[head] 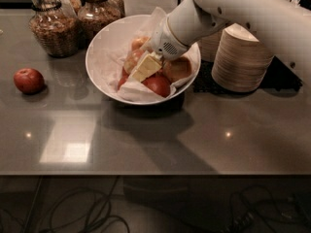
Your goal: Pick apple from white bowl
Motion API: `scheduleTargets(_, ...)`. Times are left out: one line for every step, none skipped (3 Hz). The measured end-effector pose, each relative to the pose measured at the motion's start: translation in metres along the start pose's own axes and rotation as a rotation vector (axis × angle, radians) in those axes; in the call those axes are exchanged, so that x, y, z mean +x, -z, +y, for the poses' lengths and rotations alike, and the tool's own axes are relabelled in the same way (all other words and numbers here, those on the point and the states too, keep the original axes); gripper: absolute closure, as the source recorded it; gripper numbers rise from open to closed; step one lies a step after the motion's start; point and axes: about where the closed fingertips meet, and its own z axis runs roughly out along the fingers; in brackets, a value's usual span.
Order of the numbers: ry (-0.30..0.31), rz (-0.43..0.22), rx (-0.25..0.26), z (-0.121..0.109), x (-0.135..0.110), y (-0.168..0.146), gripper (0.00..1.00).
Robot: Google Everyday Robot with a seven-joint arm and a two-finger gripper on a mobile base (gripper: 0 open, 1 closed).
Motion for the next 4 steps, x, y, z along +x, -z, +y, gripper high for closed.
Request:
scheduleTargets(0.023,-0.019,0.008,-0.001,-0.014,0.014,1.0)
scheduleTargets(0.037,-0.082,0.062,-0.009,-0.033,0.051,1.0)
scheduleTargets(0.037,-0.082,0.062,-0.009,-0.033,0.051,1.0)
scheduleTargets(0.051,-0.09,0.059,-0.006,-0.036,0.053,1.0)
